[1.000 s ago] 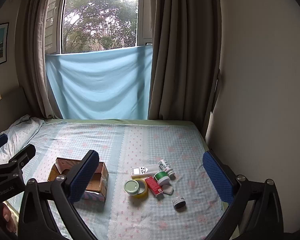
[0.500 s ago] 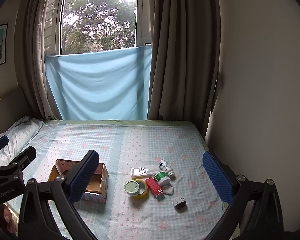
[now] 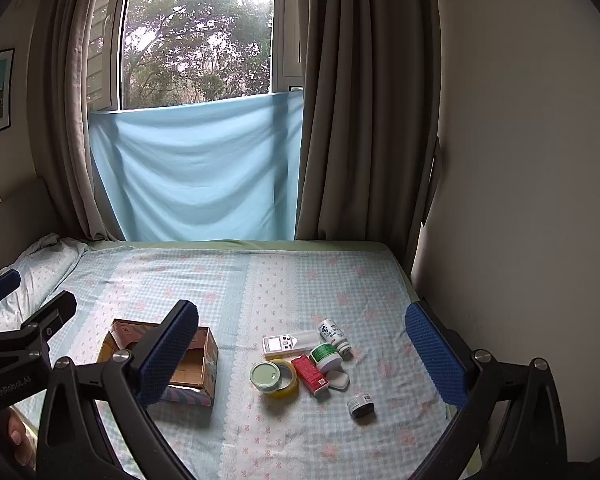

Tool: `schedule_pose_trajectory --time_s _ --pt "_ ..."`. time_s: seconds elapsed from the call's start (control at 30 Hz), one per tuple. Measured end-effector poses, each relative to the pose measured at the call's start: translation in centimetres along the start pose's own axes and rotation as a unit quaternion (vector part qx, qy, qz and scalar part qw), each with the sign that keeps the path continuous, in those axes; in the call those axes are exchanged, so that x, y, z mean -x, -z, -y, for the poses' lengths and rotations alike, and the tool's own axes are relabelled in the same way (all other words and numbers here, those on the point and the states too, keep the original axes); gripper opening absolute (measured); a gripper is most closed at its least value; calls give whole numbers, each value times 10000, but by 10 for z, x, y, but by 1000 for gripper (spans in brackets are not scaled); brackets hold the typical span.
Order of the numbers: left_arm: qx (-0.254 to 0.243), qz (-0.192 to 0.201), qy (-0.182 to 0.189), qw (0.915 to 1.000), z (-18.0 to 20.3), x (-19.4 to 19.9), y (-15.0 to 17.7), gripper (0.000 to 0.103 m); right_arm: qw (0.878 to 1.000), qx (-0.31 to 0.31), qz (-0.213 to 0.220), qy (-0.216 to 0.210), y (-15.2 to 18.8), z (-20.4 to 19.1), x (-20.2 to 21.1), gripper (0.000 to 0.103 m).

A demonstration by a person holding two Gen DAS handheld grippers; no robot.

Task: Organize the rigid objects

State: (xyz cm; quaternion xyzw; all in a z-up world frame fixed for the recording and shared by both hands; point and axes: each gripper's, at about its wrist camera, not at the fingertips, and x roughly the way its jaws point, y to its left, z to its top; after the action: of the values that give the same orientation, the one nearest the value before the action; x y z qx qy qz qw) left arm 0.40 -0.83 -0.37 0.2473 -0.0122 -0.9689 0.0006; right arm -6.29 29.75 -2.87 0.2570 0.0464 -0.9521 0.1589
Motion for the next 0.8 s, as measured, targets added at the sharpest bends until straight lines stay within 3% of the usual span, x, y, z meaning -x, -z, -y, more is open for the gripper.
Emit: schedule_pose_trajectory --time_s 0.43,0.8 --pt "115 -155 -16 9998 1 -9 2 103 9999 76 -96 -55 1 1 -6 103" --pt "182 -922 126 9955 24 -57 21 103 9976 27 -696 -61 13 28 -45 103"
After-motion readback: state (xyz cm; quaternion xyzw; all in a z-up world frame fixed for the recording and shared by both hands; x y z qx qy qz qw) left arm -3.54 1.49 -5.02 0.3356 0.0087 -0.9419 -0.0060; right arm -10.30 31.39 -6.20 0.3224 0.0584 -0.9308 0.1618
